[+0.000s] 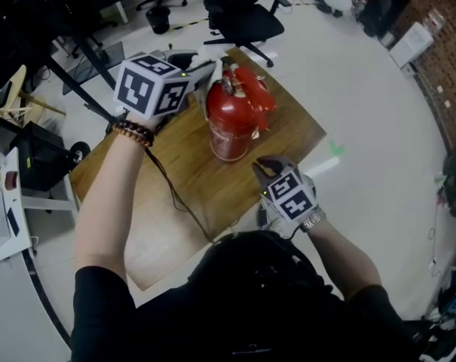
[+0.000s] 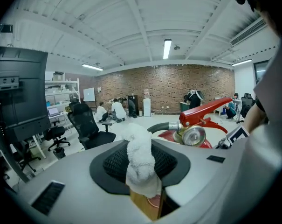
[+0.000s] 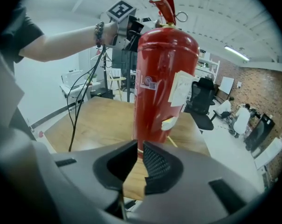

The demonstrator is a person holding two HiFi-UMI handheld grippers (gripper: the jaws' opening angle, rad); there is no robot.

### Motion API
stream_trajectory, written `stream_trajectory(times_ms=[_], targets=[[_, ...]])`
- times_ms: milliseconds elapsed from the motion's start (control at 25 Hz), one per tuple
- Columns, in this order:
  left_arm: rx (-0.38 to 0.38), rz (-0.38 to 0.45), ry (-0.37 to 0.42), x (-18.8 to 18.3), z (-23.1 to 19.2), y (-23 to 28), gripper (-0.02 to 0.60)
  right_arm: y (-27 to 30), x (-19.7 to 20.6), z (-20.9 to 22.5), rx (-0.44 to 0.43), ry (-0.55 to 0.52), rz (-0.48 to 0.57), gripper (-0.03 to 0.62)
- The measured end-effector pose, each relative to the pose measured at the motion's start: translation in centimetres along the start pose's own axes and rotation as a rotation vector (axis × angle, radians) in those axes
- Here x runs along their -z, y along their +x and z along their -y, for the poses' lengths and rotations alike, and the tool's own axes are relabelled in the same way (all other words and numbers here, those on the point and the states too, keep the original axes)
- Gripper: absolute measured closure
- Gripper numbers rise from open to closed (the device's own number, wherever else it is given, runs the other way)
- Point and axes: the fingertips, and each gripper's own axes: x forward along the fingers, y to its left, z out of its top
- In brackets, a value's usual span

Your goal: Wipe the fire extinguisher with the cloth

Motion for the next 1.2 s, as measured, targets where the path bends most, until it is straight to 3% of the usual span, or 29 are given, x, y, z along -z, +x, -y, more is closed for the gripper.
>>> stream_trajectory(times_ms=[240, 880, 1200], targets=[[0.063, 0.012, -0.138, 2.9, -1.5, 1.4, 0.472, 0.7, 0.0, 0.1, -0.012, 0.006, -0.016, 0.542], [0.142, -0.131, -0.237, 13.9, -1.5, 6.6, 0.474, 2.2, 1.2, 0.4, -0.023, 0.017, -0.065, 0.542], [0.143, -0.201, -0.262, 19.1, -1.3, 9.1, 0.474, 2.5, 1.9, 0.6, -0.019, 0.025, -0.083, 0.542]])
